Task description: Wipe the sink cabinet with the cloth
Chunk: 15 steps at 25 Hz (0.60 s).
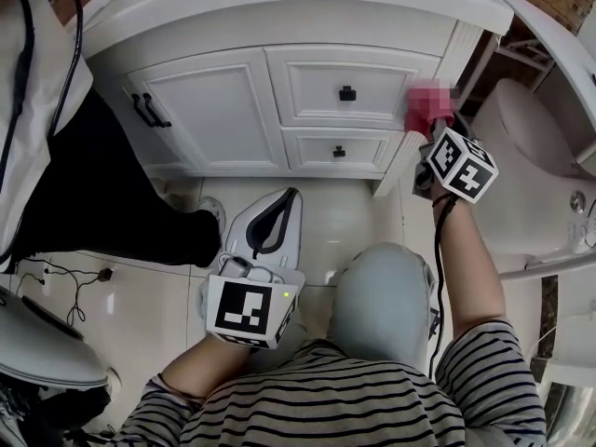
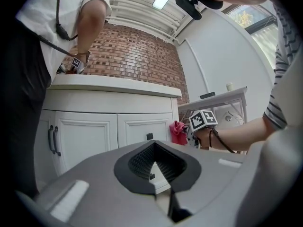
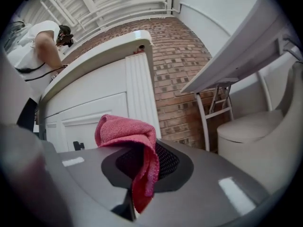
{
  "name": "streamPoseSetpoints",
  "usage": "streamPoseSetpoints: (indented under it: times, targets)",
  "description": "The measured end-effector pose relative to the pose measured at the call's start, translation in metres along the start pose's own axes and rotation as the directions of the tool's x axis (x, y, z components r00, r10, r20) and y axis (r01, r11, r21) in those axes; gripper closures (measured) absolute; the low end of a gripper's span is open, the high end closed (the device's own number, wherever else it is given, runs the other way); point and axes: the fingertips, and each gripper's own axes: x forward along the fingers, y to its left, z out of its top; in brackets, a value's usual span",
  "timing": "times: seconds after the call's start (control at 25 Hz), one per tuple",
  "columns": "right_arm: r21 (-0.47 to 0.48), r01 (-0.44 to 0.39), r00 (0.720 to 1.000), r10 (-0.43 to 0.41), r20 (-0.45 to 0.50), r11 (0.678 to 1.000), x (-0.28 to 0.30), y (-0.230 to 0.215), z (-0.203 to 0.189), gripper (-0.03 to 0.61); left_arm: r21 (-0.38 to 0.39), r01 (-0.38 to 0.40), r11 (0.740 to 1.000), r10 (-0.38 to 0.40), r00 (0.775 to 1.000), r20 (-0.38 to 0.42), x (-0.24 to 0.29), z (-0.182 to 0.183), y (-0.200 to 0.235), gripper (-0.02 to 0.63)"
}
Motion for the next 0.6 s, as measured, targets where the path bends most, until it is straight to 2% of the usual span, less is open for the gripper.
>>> streamPoseSetpoints:
  times: [0.12,0.24,0.32,0.44,0.6]
  targets:
    - [0.012,0.080,0.997,-0.080,-0.001,0.997,-0.008,-0.023,0.004,0.535,-0.003,-0.004,1.000,0.004,1.000,0.015,-0.006,0.003,0.001,0.613]
    - [0.036,0.082,0.996,-0.083,0.016,0.996,-0.023,-0.015,0.013,0.535,-0.012,-0.007,1.000,0.007,1.000,0.029,-0.012,0.005,0.003,0.614]
    - [0.050,0.028,0.999,-0.030,0.032,0.998,-0.034,0.012,0.016,0.535,-0.016,-0.008,1.000,0.009,0.999,0.036,-0.018,0.007,0.006,0.613]
    - [0.053,-0.120,0.993,0.119,0.014,0.991,-0.042,0.075,0.002,0.535,-0.022,-0.016,1.000,0.016,0.999,0.044,-0.028,0.010,0.011,0.613]
    - [0.071,-0.301,0.949,0.306,-0.074,0.951,-0.033,0.163,-0.044,0.534,-0.023,-0.047,0.999,0.048,0.998,0.042,-0.039,0.010,0.025,0.613]
